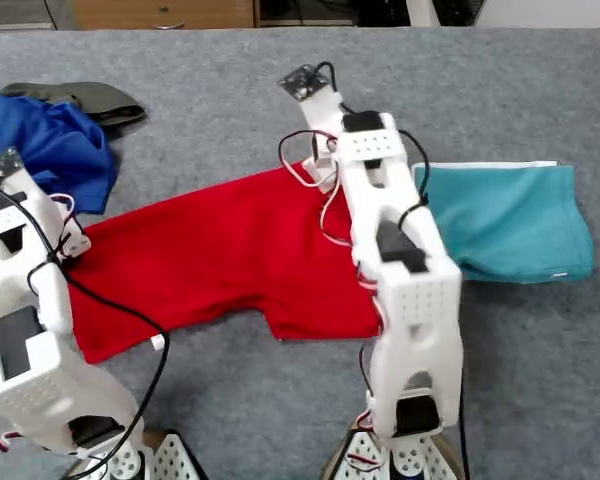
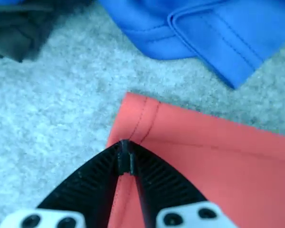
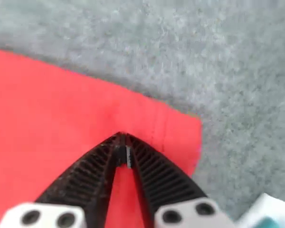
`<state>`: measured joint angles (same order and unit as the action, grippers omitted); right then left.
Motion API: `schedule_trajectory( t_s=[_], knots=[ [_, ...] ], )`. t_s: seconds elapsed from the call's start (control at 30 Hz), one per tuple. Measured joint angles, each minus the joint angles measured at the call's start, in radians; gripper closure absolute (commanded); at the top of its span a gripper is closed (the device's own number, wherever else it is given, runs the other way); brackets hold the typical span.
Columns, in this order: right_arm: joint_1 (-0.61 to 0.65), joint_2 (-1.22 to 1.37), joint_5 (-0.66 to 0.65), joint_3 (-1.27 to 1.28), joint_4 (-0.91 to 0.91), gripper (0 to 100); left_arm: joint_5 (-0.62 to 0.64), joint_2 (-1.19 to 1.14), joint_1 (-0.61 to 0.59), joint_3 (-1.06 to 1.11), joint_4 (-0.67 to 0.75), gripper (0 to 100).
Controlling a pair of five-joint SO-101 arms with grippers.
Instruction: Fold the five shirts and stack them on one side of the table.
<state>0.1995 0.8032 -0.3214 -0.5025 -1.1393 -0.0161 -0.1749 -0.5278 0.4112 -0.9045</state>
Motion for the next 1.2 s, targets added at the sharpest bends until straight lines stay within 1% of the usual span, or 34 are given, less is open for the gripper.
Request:
schedule_trajectory(
  t_s=[0.17,0.4,0.5,0.6,0.7,0.8,0.93,1.03,1.1,1.2],
  knots=[
    [-0.031,0.196,0.058,-0.333,-0.164,99.5,-0.035,-0.005,-0.002,-0.002,0.000,98],
    [-0.037,0.365,0.000,-0.718,-0.364,99.5,-0.048,0.000,-0.002,-0.009,-0.011,98],
    [-0.040,0.384,-0.006,-0.905,-0.463,99.5,-0.048,0.054,-0.003,-0.029,-0.074,98],
    [-0.040,0.390,-0.006,-1.074,-0.562,99.5,-0.048,0.164,0.023,-0.077,-0.149,98],
    [-0.038,0.377,-0.003,-1.105,-0.591,99.5,-0.048,0.273,0.043,-0.121,-0.195,98],
    [-0.040,0.377,0.009,-1.119,-0.594,99.5,-0.048,0.301,0.046,-0.133,-0.187,98],
    [-0.038,0.390,0.029,-1.105,-0.580,99.5,-0.048,0.250,0.046,-0.103,-0.103,98],
    [-0.038,0.466,0.034,-1.100,-0.549,99.5,-0.048,0.164,0.046,-0.072,-0.020,98],
    [-0.038,0.512,0.034,-1.100,-0.540,99.5,-0.025,0.092,0.044,-0.068,0.035,98],
    [-0.038,0.548,0.034,-1.100,-0.532,99.5,-0.012,-0.005,0.012,-0.068,0.100,98]
  ],
)
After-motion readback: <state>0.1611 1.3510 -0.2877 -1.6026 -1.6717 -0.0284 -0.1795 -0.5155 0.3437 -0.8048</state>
